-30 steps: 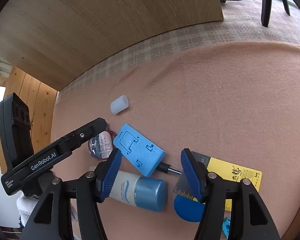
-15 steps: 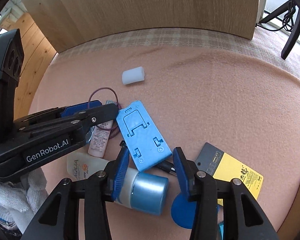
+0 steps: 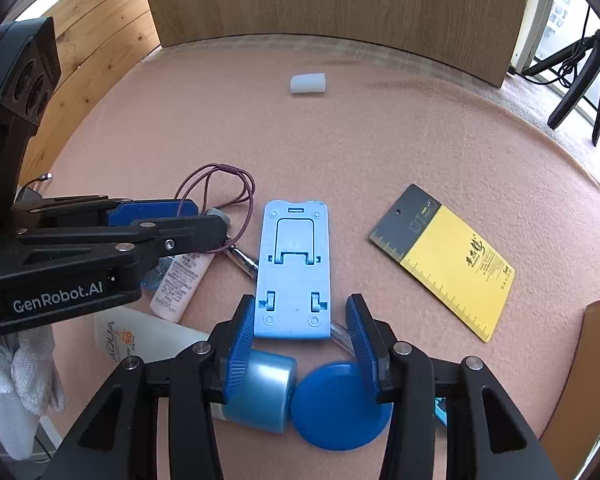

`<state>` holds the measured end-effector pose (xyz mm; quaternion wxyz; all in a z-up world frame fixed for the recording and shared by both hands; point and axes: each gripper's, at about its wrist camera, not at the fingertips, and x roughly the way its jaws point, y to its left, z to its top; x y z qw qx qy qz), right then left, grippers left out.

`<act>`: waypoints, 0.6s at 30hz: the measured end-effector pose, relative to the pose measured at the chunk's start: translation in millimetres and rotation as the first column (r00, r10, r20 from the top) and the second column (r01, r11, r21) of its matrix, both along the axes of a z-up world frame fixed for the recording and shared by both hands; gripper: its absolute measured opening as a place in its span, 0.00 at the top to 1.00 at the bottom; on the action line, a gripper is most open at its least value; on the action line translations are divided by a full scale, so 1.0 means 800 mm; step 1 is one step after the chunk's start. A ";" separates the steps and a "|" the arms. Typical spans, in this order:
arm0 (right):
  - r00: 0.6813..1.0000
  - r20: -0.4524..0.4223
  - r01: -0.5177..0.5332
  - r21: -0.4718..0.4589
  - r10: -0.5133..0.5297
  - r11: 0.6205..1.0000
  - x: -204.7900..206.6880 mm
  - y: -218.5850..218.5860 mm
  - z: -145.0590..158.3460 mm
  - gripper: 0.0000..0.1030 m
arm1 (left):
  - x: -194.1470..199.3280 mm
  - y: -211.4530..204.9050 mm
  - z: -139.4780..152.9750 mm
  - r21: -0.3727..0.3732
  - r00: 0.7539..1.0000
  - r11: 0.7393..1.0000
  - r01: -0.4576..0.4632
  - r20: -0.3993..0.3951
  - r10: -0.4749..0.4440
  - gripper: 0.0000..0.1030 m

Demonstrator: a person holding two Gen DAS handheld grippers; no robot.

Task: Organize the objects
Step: 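Move both grippers to the remaining pile of bottles and blue items, then lower the left gripper onto the white AQUA sunscreen bottle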

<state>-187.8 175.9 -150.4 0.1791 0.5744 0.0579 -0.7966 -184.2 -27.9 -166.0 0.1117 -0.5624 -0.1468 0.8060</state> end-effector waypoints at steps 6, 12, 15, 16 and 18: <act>0.996 0.004 0.084 -0.028 -0.084 0.996 0.013 0.035 0.011 0.59 | 0.027 0.006 0.004 -0.001 0.999 0.999 0.037 0.010 -0.037 0.54; 0.988 0.040 0.157 -0.137 -0.153 0.978 0.038 0.063 0.030 0.55 | 0.048 -0.008 0.038 -0.055 0.998 0.998 0.006 -0.061 -0.010 0.38; 0.977 0.083 0.208 -0.199 -0.195 0.958 0.051 0.073 0.030 0.53 | 0.063 -0.014 0.051 -0.050 0.997 0.999 0.022 -0.072 -0.026 0.38; 0.973 0.103 0.226 -0.221 -0.208 0.949 0.056 0.078 0.028 0.53 | 0.069 -0.015 0.054 -0.046 0.997 0.998 0.030 -0.075 -0.034 0.38; 0.964 0.137 0.259 -0.256 -0.230 0.931 0.065 0.083 0.024 0.53 | 0.082 -0.015 0.056 -0.033 0.996 0.998 0.045 -0.072 -0.047 0.39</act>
